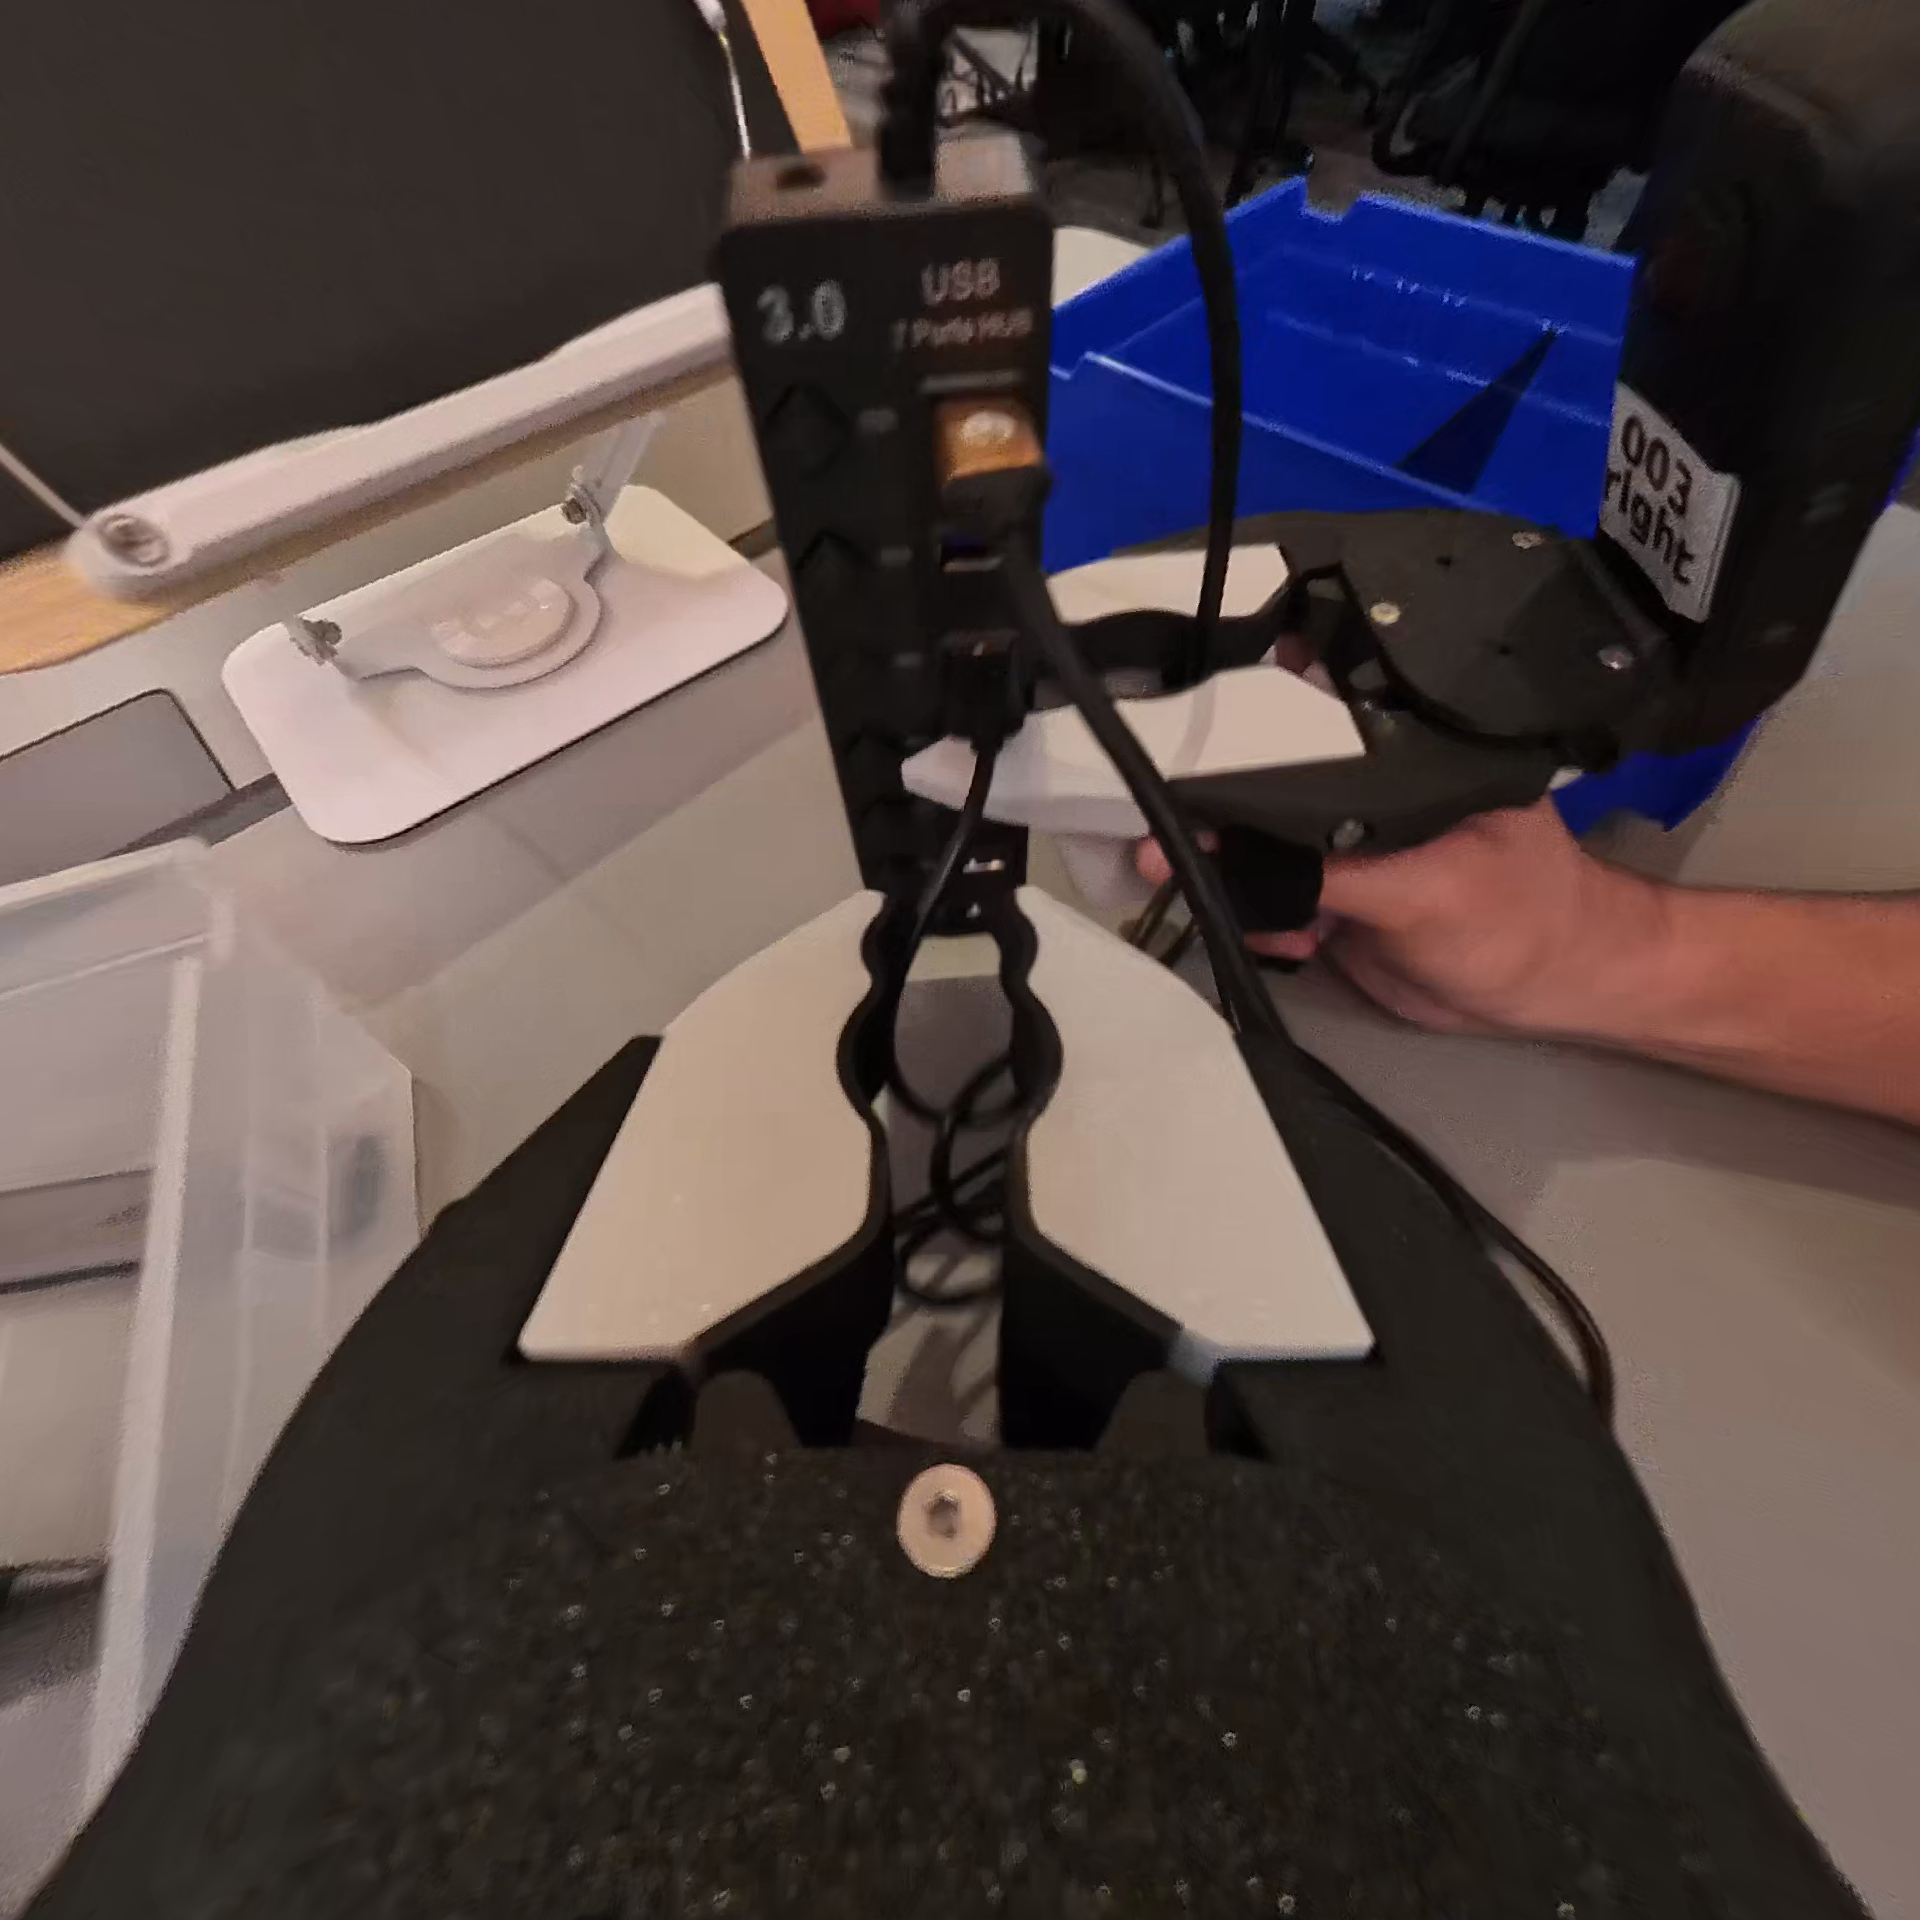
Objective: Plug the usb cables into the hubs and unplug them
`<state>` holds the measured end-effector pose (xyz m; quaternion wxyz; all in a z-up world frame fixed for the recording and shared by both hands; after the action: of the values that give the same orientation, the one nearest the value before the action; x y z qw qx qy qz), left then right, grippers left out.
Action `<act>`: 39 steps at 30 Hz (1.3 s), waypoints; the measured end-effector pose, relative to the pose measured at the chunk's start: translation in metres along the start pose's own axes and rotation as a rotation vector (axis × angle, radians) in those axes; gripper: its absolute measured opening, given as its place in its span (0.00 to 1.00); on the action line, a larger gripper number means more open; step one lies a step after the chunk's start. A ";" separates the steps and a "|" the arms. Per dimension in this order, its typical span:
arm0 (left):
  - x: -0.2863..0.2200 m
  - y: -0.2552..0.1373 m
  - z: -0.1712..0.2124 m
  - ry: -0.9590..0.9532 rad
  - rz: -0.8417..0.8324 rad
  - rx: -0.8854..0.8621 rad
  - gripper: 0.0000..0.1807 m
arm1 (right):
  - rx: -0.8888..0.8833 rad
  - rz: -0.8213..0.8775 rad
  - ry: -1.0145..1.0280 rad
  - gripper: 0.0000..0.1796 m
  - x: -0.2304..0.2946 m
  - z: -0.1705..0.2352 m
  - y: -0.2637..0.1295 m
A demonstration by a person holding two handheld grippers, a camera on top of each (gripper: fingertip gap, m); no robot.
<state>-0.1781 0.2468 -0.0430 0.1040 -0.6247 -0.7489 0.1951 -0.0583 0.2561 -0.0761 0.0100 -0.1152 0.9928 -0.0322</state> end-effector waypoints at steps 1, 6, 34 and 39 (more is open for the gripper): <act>-0.001 -0.009 0.000 -0.009 -0.011 -0.007 0.12 | -0.008 0.007 0.000 0.14 -0.003 -0.005 -0.001; -0.027 -0.075 0.024 -0.085 -0.076 -0.068 0.15 | -0.063 0.039 -0.059 0.14 -0.013 -0.042 -0.009; -0.089 -0.123 0.131 -0.153 -0.094 -0.012 0.12 | 0.294 0.704 -0.813 0.14 -0.286 -0.170 -0.106; -0.088 -0.119 0.134 -0.149 -0.093 0.020 0.12 | 0.563 0.459 -0.925 0.14 -0.287 -0.095 -0.095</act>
<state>-0.3209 0.1224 -0.1064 0.0633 -0.5721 -0.7806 0.2435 0.2399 0.2351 0.0285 0.4792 0.1078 0.8379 -0.2382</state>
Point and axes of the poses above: each gripper's, where its closed fingertips meet, y out along the fingers, z out of its underside, x = y × z across the jaws, the point moved 6 cm from there along -y, back along the fingers, and after that the axes turned 15 degrees about z, right-handed, at the moved point
